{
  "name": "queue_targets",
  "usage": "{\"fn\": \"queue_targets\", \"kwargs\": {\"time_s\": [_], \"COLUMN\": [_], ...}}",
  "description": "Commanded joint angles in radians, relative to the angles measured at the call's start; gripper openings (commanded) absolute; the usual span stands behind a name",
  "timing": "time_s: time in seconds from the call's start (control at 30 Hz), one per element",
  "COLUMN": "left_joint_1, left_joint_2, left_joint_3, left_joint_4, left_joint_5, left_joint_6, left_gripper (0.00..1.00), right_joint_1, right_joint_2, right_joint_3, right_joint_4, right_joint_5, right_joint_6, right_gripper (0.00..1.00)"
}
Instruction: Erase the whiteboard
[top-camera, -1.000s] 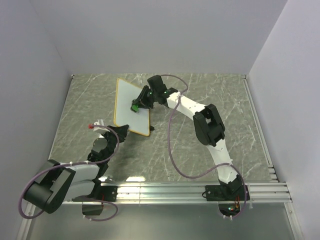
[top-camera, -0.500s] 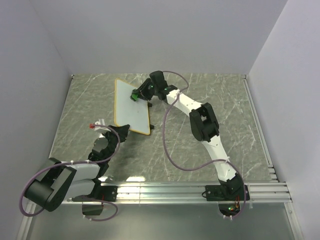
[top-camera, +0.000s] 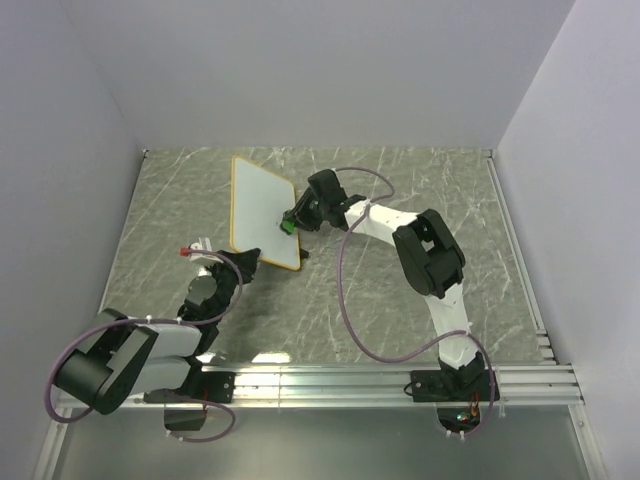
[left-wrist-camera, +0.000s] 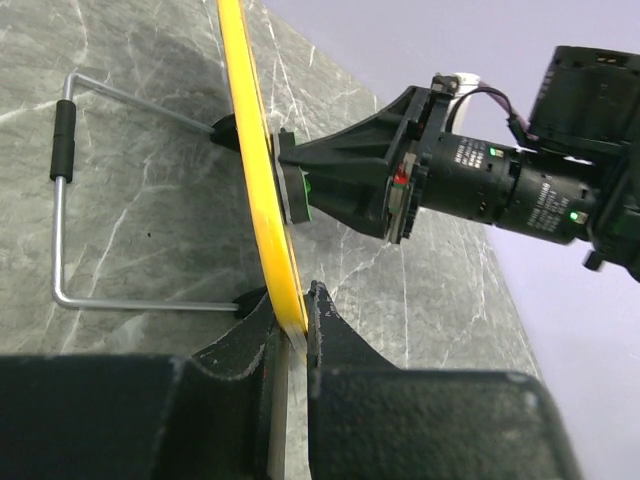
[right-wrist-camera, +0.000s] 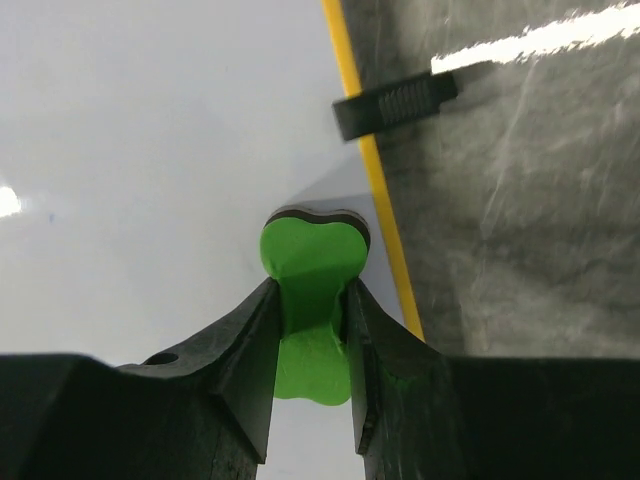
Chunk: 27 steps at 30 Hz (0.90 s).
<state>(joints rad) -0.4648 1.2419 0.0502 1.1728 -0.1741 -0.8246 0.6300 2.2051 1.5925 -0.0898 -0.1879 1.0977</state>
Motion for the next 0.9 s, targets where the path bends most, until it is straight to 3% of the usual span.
{"fn": "queue_targets", "kwargs": {"time_s": [0.0,0.3,0.6,0.67,0.87], "left_joint_1": [-0.040,-0.040,-0.040,-0.041,-0.048], "left_joint_2": [0.051,0.065,0.067,0.062,0.053], "left_joint_3": [-0.067,-0.066,-0.069,-0.069,-0.062], "left_joint_4": [-0.090,-0.081,-0.085,-0.090,-0.104], "left_joint_5": [0.165,0.165,0.186,0.188,0.185], "left_joint_6": [0.047,0.051,0.042,0.041,0.047], "left_gripper": [0.00,0.00,0.01,0.00,0.00], "right_joint_1": [0.155,0.194,0.126,0.117,0.114], "right_joint_2": [0.010,0.027,0.197,0.214,0.081], "right_joint_3": [-0.049,0.119,0.426,0.422,0.111], "right_joint_4": [-0.120,-0.131,-0.218,-0.228,-0.144], "right_joint_5": [-0.100,-0.143,-0.130,-0.134,-0.125], "right_joint_6": [-0.045,-0.006,-0.039,-0.047,-0.068], "right_gripper": [0.00,0.00,0.00,0.00,0.00]}}
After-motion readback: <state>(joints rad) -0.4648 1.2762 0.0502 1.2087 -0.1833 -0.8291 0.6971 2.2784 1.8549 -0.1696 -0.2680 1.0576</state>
